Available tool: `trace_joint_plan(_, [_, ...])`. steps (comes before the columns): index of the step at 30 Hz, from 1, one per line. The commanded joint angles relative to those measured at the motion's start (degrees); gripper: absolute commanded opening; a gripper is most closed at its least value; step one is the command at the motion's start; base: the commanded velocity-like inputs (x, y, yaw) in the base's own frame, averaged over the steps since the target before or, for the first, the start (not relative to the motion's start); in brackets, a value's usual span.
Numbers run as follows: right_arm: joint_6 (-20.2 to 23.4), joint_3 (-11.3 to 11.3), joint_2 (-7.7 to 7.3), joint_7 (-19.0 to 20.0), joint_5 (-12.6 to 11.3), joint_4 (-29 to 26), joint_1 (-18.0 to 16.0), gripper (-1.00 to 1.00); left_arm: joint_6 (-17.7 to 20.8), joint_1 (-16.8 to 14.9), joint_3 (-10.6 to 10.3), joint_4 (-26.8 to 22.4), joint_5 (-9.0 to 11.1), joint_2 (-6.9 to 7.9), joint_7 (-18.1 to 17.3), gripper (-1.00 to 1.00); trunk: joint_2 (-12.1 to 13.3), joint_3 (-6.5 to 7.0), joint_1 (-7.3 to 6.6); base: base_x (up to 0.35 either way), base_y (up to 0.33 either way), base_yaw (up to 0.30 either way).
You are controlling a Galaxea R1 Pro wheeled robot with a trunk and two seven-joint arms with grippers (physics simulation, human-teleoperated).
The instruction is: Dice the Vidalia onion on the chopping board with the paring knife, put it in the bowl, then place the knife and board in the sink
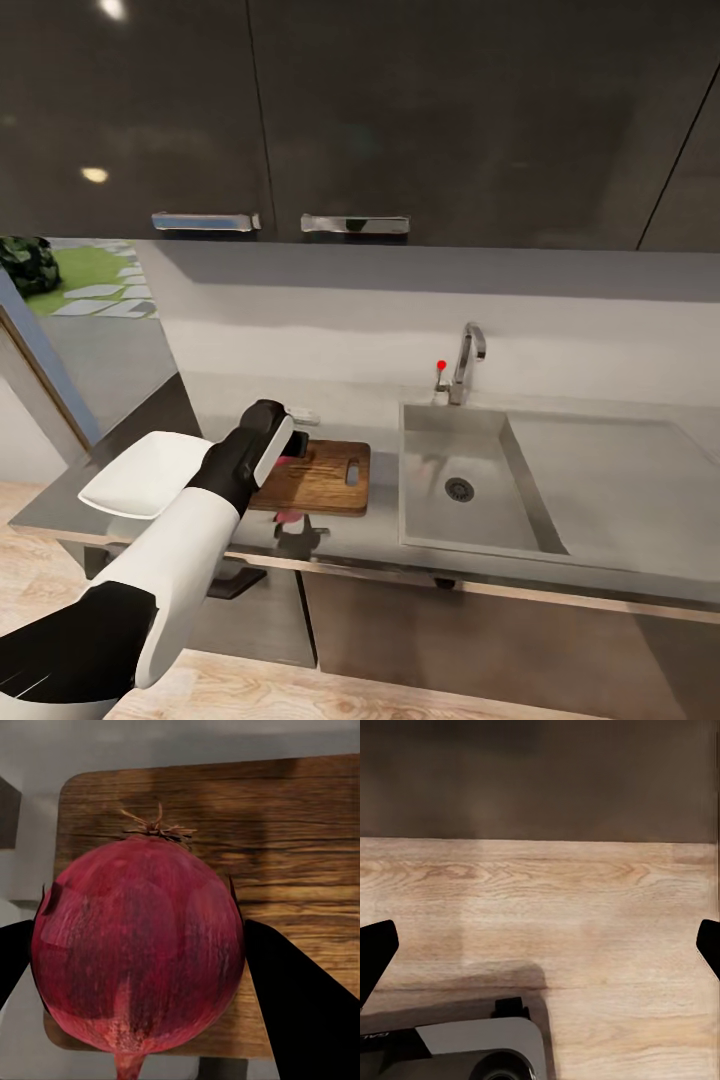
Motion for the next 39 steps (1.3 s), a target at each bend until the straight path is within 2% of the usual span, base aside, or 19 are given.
trace_joint_plan(1, [-0.94, 0.48, -0.12, -0.38, -0.27, -0.18, -0.02, 1.0, 0.17, -0.05, -0.14, 0.05, 0.56, 0.02, 0.49, -1.0, -0.12, -0.12, 0.03, 0.0, 0.0, 0.0])
trace_joint_plan(6, [-2.79, 0.46, -0.23, -0.32, -0.33, -0.18, -0.02, 1.0, 0.17, -0.05, -0.14, 0.21, 0.63, 0.01, 0.49, -1.0, -0.12, -0.12, 0.03, 0.0, 0.0, 0.0])
trace_joint_plan(13, [-2.92, 0.45, -0.2, -0.51, -0.34, -0.18, -0.02, 1.0, 0.17, -0.05, -0.14, 0.41, 0.64, 0.01, 0.49, -1.0, -0.12, -0.26, 0.03, 0.0, 0.0, 0.0])
trace_joint_plan(39, [-2.95, 0.54, -0.18, -0.58, -0.34, -0.18, -0.02, 1.0, 0.17, -0.06, -0.14, 0.76, 0.58, -0.07, 0.49, -1.0, -0.12, -2.16, 0.03, 0.017, -0.018, 0.0])
